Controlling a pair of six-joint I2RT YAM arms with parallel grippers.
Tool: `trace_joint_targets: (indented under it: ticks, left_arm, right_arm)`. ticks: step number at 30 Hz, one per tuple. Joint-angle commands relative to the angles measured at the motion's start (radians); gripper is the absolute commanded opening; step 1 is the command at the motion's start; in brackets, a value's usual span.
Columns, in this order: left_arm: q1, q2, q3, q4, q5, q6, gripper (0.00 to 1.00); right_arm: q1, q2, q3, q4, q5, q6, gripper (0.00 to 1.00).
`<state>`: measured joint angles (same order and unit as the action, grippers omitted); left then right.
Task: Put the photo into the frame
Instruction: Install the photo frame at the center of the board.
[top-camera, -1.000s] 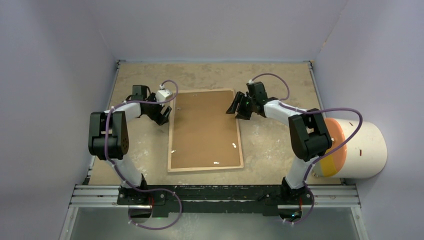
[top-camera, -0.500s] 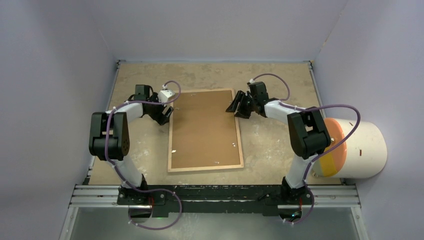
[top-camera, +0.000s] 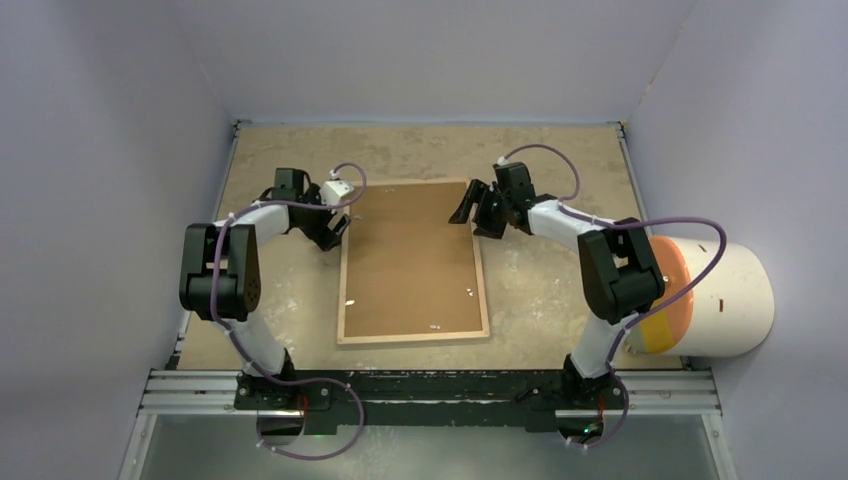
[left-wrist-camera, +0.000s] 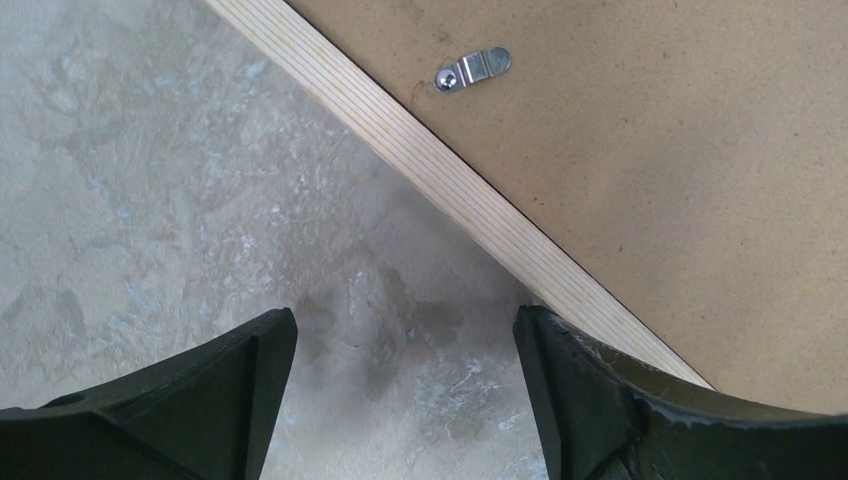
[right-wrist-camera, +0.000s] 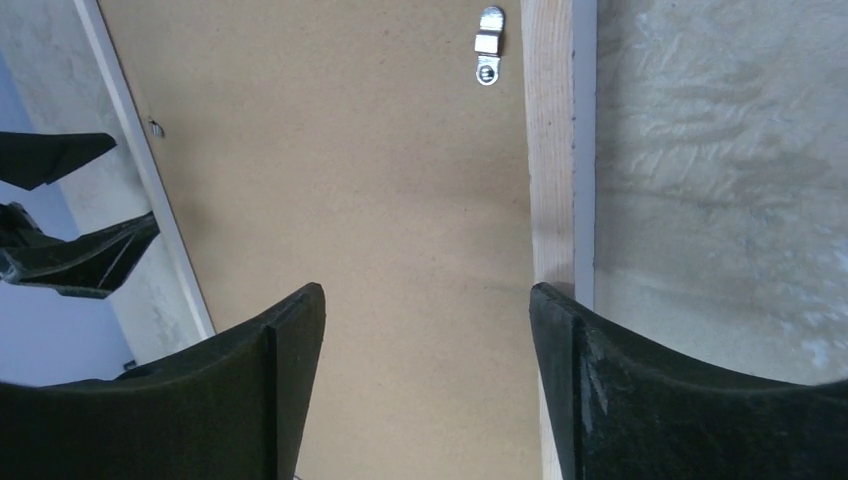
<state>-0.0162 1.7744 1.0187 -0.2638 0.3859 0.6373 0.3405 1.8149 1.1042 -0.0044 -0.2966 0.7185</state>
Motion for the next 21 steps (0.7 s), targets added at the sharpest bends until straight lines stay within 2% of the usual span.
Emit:
trace_joint_targets:
  ticks: [1, 6, 9, 13, 17, 21]
  left_arm:
    - [-0.018, 0.044, 0.018, -0.170, -0.008, 0.057, 0.87]
    - [0.045, 0.011, 0.072, -0.285, 0.069, 0.113, 0.90]
    - [0.065, 0.000, 0.082, -0.342, 0.098, 0.143, 0.91]
    - [0.074, -0.024, 0.072, -0.414, 0.169, 0.172, 0.91]
    - [0.076, -0.018, 0.070, -0.475, 0.253, 0.186, 0.88]
    - [0.077, -0.001, 0.069, -0.520, 0.328, 0.189, 0.83]
  right_arm:
    - [0.030, -0.109, 0.052, -0.110, 0.148, -0.044, 0.80]
    - [0.099, -0.129, 0.072, -0.099, 0.190, -0.066, 0.83]
    - [0.122, -0.105, 0.066, -0.060, 0.152, -0.040, 0.80]
    - [0.257, -0.076, 0.088, 0.013, 0.125, -0.013, 0.77]
    - [0.394, -0.026, 0.048, 0.198, 0.007, 0.048, 0.72]
    - [0.519, 0.020, 0.012, 0.340, -0.032, 0.063, 0.66]
